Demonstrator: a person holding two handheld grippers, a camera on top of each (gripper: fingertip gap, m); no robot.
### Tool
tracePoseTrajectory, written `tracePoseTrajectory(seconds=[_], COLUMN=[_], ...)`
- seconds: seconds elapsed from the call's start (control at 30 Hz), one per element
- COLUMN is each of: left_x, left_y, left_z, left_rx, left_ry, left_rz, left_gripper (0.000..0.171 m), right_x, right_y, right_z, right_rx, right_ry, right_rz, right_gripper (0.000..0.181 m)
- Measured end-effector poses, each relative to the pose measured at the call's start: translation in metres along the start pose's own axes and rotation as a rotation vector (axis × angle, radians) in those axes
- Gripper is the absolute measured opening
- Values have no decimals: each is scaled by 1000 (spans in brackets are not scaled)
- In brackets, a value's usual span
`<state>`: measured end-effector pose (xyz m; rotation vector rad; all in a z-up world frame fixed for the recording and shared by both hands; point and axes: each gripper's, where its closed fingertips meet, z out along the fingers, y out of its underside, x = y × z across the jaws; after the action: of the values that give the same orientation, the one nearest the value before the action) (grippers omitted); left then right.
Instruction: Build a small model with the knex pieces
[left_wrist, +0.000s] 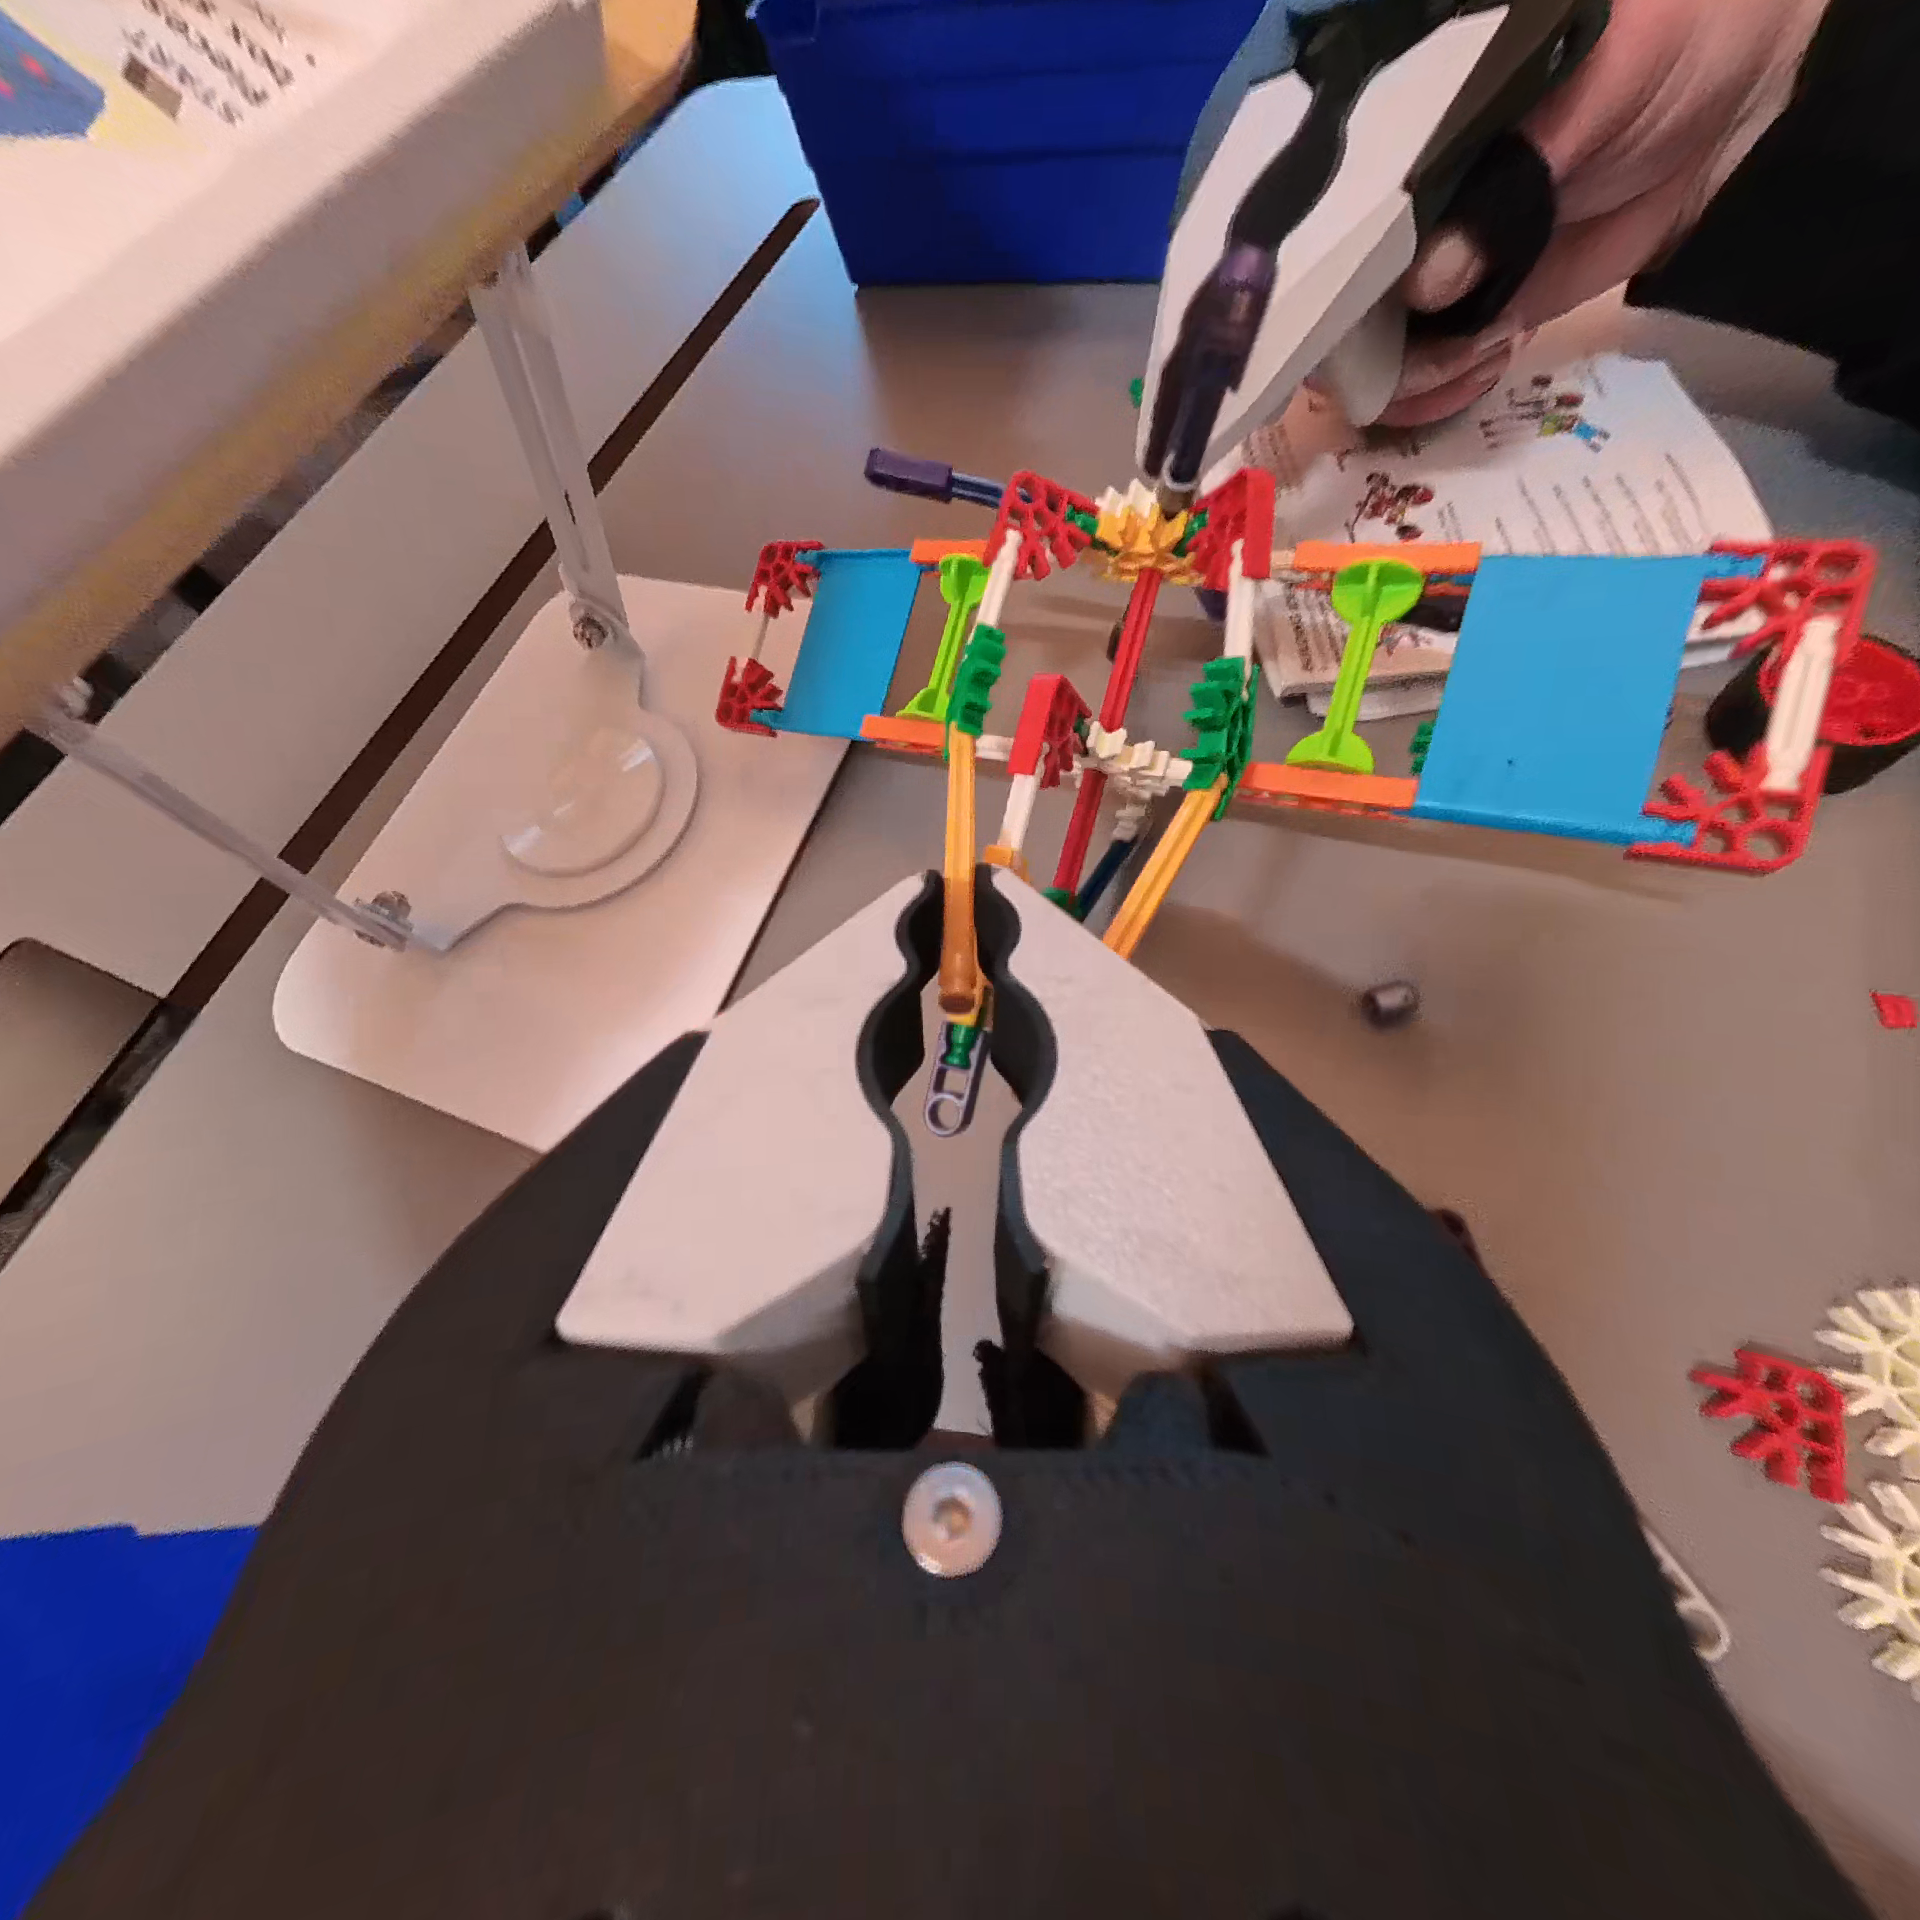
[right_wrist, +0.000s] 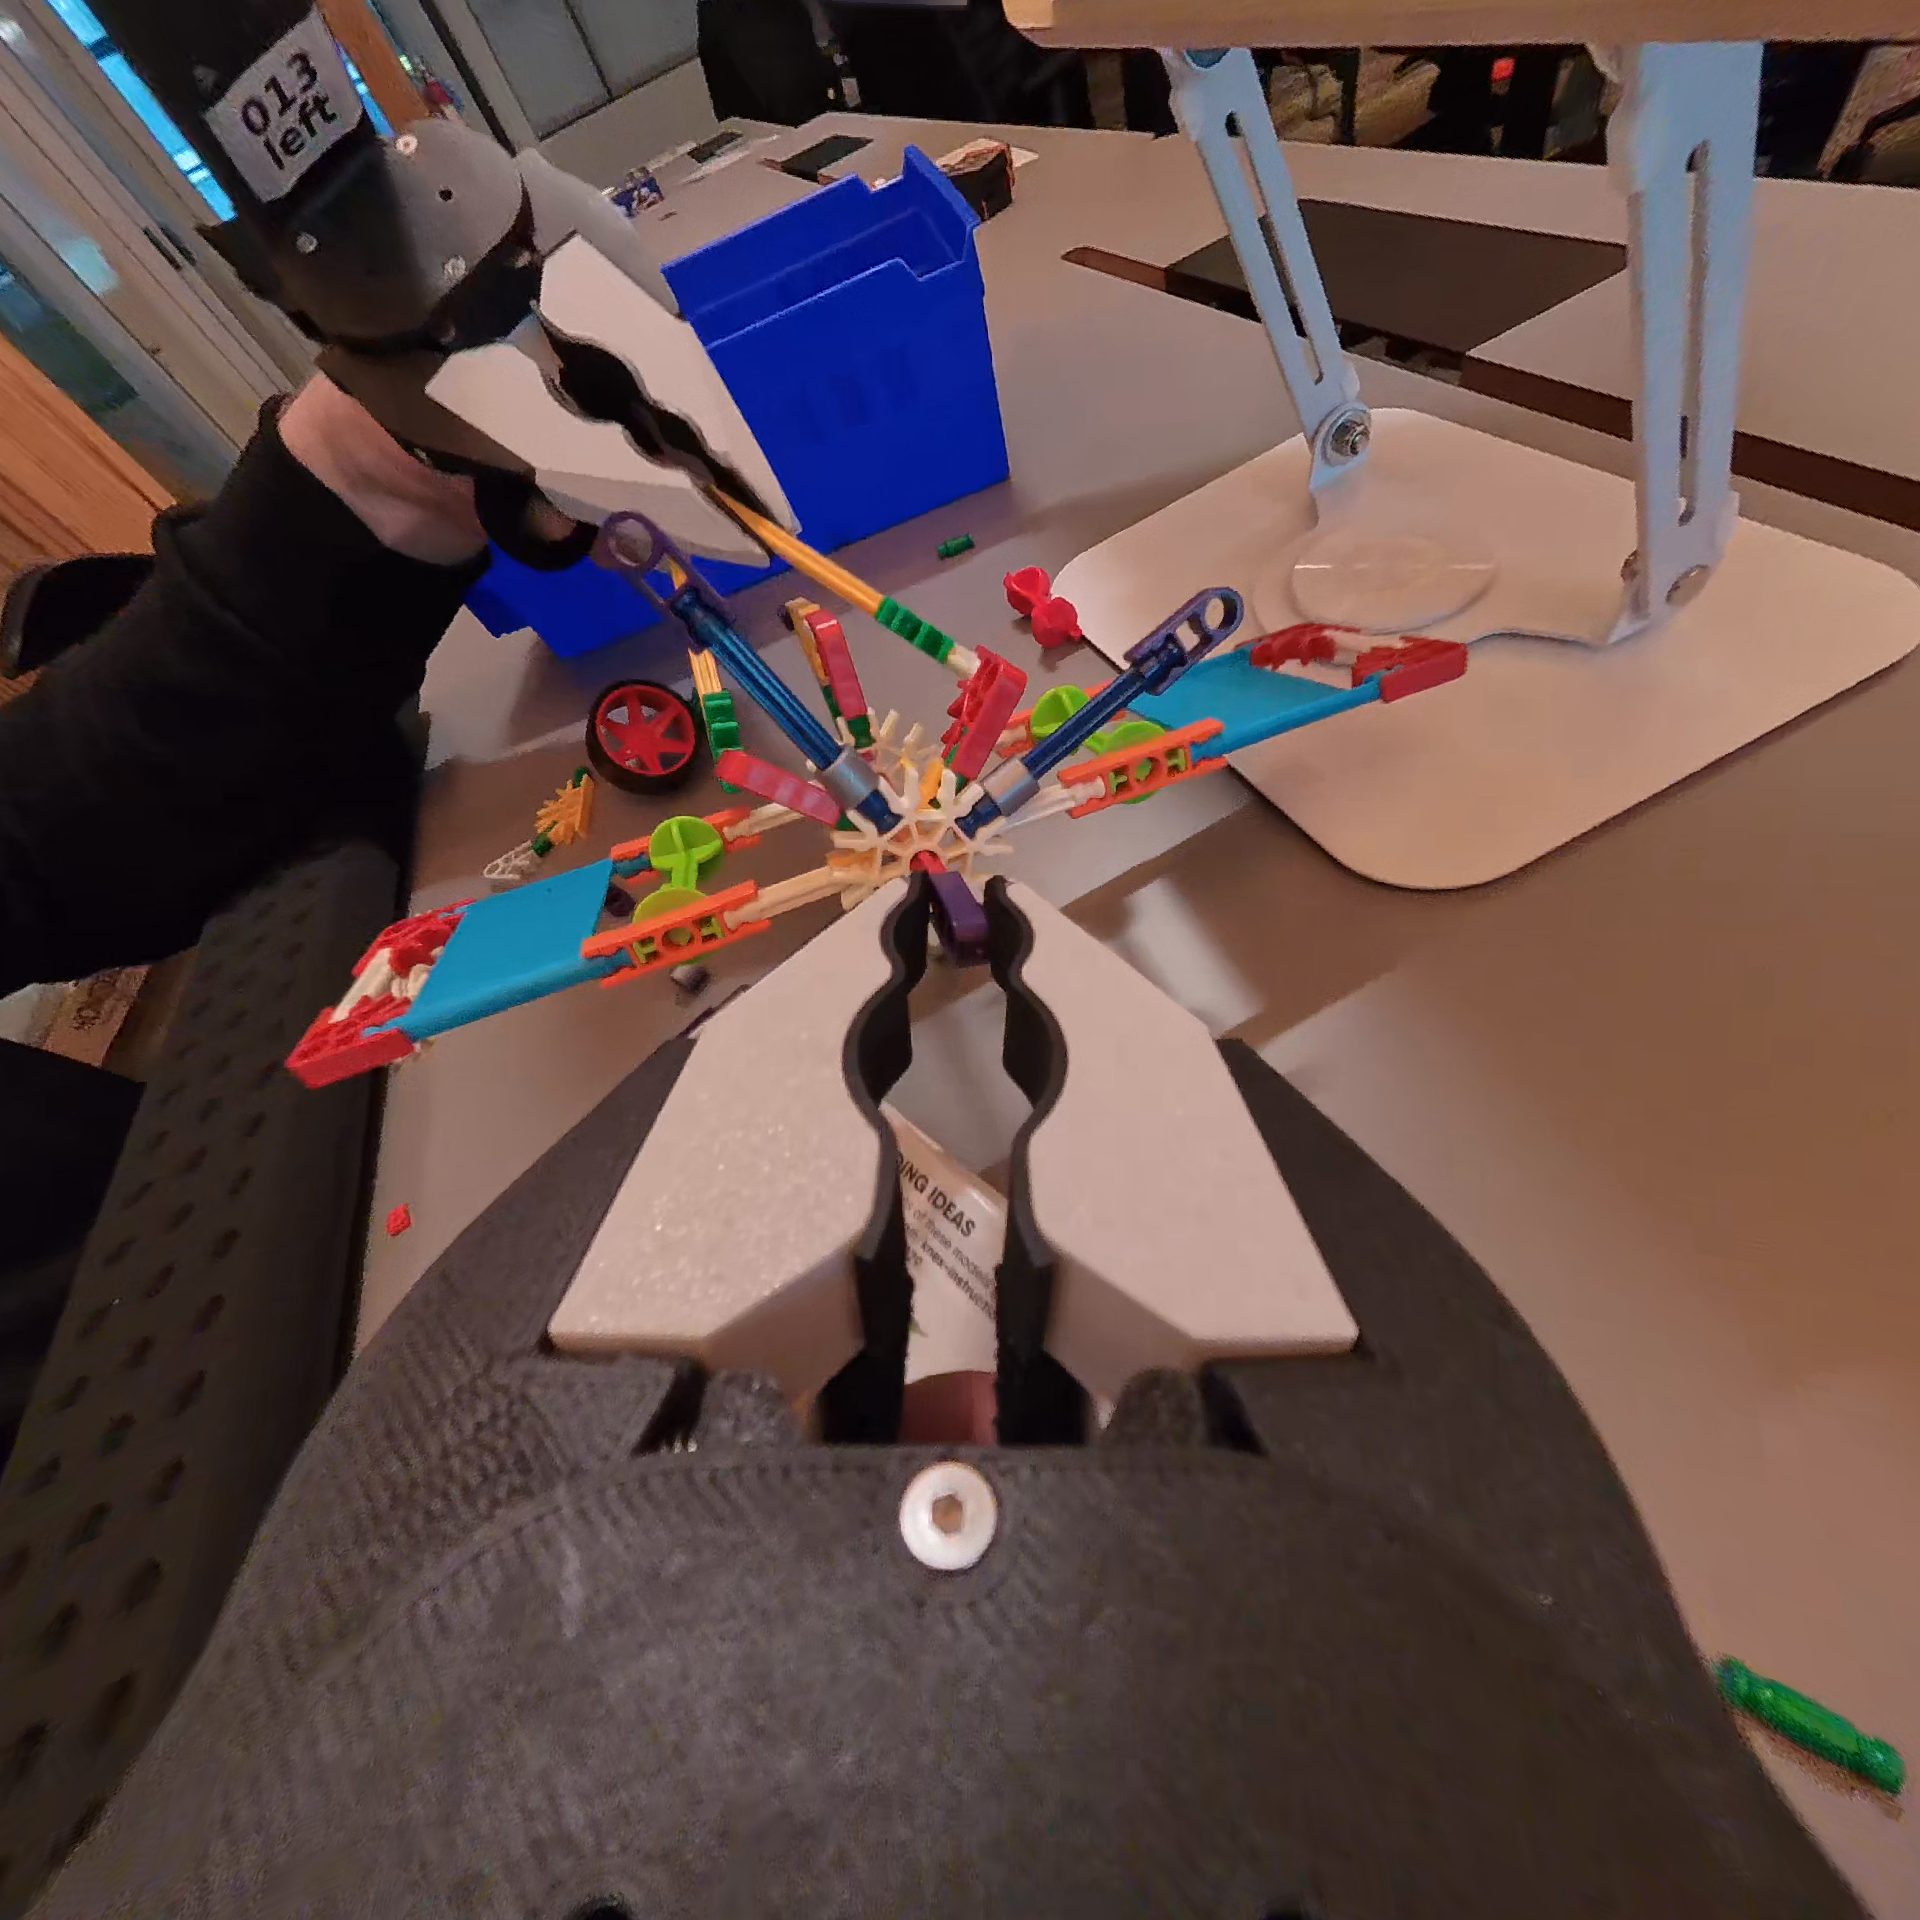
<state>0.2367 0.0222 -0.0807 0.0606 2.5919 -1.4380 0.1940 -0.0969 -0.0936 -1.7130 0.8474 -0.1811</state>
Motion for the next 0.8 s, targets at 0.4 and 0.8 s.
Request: tracePoseTrajectory(seconds=[0.4,0.8], left_x=[-8,-22], left_y=[-41,-58], left_z=[11,16], left_rx=[-79,-39], left_ry=[78,151], left_rz=[121,115], left_gripper=[5,12], right_x=[-1,-21], right_y=[29,37], right_z=[-5,-1], right_rx=[-146,-162], right_ry=[-40,-201], right_rz=[-39,32], right_gripper=[3,3])
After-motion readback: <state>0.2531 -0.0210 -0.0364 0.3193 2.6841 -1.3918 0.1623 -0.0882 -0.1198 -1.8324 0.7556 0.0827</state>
